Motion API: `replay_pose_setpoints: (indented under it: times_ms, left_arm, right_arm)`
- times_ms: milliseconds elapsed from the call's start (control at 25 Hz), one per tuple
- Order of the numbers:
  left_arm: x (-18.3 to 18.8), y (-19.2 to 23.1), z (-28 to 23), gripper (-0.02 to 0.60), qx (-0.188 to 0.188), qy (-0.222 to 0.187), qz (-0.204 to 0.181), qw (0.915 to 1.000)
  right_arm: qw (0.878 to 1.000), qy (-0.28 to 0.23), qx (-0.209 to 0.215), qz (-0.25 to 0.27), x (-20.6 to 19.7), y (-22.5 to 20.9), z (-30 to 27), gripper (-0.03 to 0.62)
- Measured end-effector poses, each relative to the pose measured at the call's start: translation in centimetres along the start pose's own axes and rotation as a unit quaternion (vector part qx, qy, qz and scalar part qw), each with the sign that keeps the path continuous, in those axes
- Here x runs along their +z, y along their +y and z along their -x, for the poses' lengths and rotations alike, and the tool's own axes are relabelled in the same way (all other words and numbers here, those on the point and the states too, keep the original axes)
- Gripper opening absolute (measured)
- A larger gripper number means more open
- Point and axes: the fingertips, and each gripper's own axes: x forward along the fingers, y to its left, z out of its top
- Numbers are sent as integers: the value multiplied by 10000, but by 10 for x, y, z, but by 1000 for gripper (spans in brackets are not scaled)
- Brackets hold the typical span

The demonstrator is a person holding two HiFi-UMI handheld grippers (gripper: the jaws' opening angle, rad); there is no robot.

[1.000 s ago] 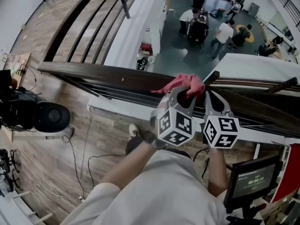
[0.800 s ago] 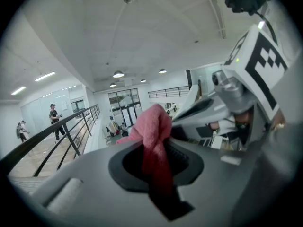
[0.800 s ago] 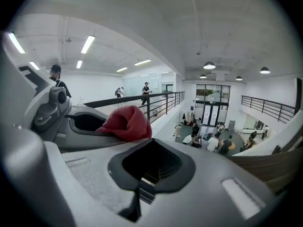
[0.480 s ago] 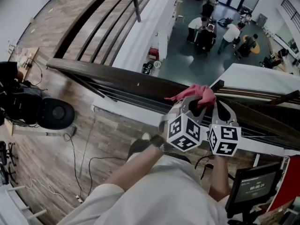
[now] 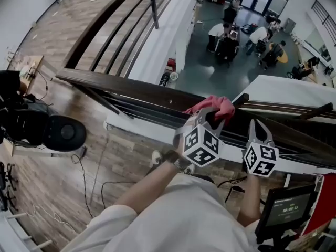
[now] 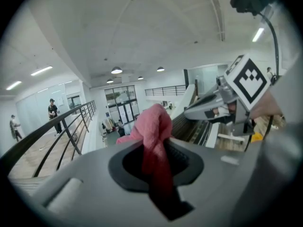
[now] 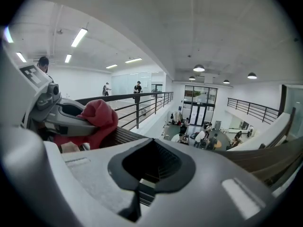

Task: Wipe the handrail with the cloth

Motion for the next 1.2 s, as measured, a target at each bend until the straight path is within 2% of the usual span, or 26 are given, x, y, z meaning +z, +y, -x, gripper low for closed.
replay_pose_setpoints:
  times_ms: [240, 440, 800, 1000, 1200]
  left_arm:
    - [-9, 25, 12, 75, -52, 37, 171, 9998]
    - [-23, 45, 27, 75, -119, 27, 354, 9993]
    - [-27, 69, 40, 75, -247, -135, 952, 9951]
    - [-35, 93, 55, 74, -36, -335, 1089, 9935]
    - [-37, 106, 64, 74, -88, -520, 1166, 9918]
  right_arm:
    - [9992, 16, 235, -312, 11, 21, -7, 2]
    - [9995, 114, 120, -265, 10, 39, -19, 2]
    - [9989, 28, 82, -464, 11, 20, -16, 2]
    - [9990, -181, -31, -411, 13, 11, -13, 2]
    - [9988, -335, -65, -357, 15, 10, -14, 2]
